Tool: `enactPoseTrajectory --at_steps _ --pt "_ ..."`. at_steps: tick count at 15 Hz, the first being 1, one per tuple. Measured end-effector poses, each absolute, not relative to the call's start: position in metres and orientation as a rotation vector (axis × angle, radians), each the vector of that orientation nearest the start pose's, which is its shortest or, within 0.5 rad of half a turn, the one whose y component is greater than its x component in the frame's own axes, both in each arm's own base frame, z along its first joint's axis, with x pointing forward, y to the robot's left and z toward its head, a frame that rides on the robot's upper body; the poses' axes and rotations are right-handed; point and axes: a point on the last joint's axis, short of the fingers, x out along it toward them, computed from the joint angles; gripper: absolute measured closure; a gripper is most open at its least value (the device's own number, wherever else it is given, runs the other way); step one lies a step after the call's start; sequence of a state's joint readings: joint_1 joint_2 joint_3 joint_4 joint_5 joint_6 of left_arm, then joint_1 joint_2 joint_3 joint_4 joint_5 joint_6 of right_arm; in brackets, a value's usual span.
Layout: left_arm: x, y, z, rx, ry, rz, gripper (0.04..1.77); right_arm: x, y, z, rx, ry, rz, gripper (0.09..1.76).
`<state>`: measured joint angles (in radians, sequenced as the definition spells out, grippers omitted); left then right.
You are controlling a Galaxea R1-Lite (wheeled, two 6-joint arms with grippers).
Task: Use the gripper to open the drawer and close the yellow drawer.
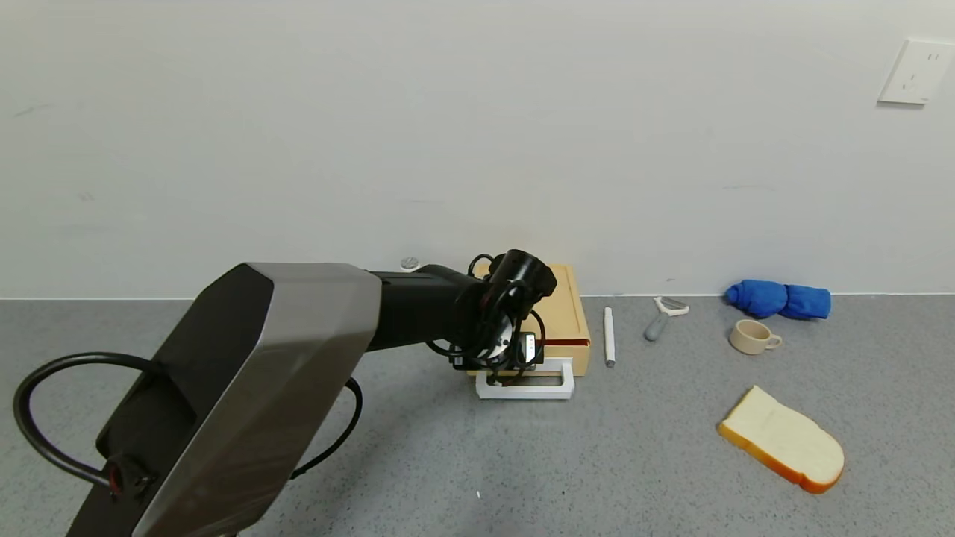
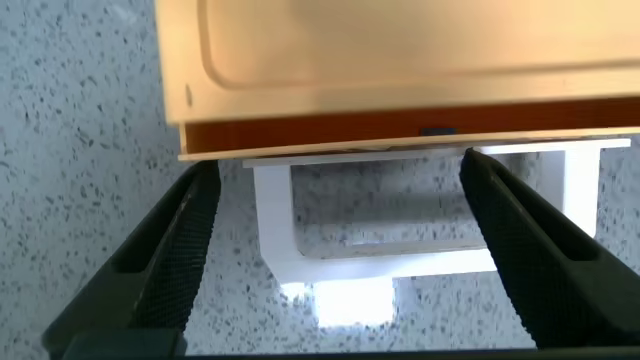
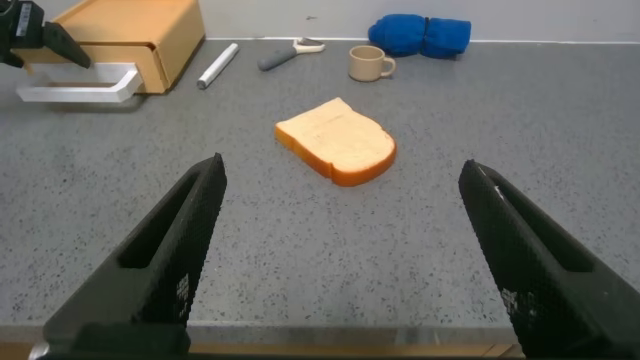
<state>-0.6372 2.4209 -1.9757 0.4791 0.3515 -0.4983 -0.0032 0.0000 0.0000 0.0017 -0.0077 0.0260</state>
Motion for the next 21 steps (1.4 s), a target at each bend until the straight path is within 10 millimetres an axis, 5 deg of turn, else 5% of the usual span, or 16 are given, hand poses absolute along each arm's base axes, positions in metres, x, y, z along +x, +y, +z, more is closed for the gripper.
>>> enactPoseTrajectory --at_steps 6,9,12,16,21 --pt "0.391 -0.269 0.112 -0.025 0.846 -0.043 0.09 -0.023 0.000 0.075 0.026 0.002 -0.011 0.14" --pt "0.382 -0.265 0.130 -0.013 0.841 -0.043 0.09 -0.023 0.000 0.075 0.026 0.002 -0.011 0.14" --pt "0.368 -0.253 0.167 -0.012 0.808 -0.065 0.09 -0.023 0.000 0.075 0.026 0.002 -0.011 0.14" --pt "0.334 -0.213 0.244 -0.005 0.696 -0.153 0.09 -0.023 0.000 0.075 0.026 0.002 -0.011 0.14" --pt "0.262 -0.145 0.325 -0.001 0.532 -0.321 0.09 -0.023 0.000 0.075 0.026 0.002 -0.011 0.14"
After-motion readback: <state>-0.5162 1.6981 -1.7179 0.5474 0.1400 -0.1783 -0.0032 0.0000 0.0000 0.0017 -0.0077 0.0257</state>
